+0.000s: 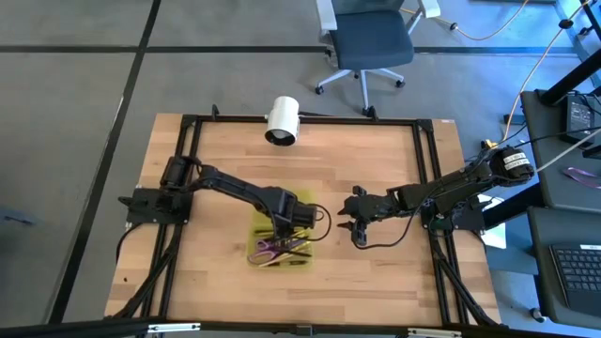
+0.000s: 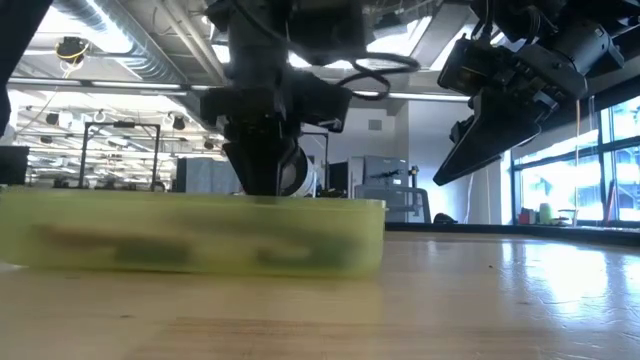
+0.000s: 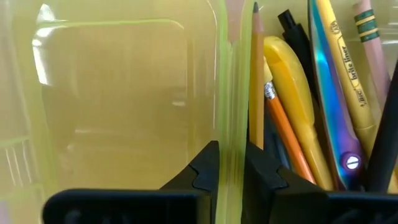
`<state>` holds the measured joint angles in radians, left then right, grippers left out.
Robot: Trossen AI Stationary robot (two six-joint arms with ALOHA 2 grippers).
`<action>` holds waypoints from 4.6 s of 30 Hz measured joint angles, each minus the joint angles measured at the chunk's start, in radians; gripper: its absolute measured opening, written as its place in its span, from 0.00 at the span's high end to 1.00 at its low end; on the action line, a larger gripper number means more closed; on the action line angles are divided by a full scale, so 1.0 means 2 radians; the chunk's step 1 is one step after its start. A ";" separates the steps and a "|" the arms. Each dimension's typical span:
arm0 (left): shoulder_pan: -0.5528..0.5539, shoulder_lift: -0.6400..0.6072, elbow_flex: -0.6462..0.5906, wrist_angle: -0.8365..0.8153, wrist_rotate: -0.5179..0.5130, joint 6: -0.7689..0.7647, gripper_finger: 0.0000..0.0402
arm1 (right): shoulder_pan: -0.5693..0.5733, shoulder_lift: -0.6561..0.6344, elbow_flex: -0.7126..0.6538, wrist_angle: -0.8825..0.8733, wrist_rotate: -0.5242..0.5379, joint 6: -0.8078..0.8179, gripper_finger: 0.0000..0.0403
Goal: Pick & place school supplies into a supply box
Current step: Move the yellow supply box to the center of the table, then close the yellow supply box
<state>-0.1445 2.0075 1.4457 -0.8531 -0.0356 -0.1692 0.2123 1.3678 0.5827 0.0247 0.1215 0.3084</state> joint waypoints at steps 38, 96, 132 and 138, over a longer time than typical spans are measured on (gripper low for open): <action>0.000 -0.216 -0.144 0.105 -0.008 -0.019 0.84 | 0.000 0.000 0.000 0.000 0.000 -0.001 0.52; -0.010 -0.502 -0.520 0.349 -0.140 -0.050 0.25 | -0.062 0.004 0.000 0.107 -0.007 -0.090 0.11; 0.064 -0.546 -0.719 0.530 -0.008 -0.015 0.25 | -0.075 0.217 0.001 0.247 -0.004 -0.041 0.11; 0.095 -0.532 -0.719 0.542 0.013 0.004 0.25 | -0.075 0.217 0.001 0.250 -0.004 -0.038 0.11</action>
<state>0.0448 0.9431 0.0071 0.2317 -0.0091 -0.1612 0.0616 1.8026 0.5838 0.5243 0.1135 0.2325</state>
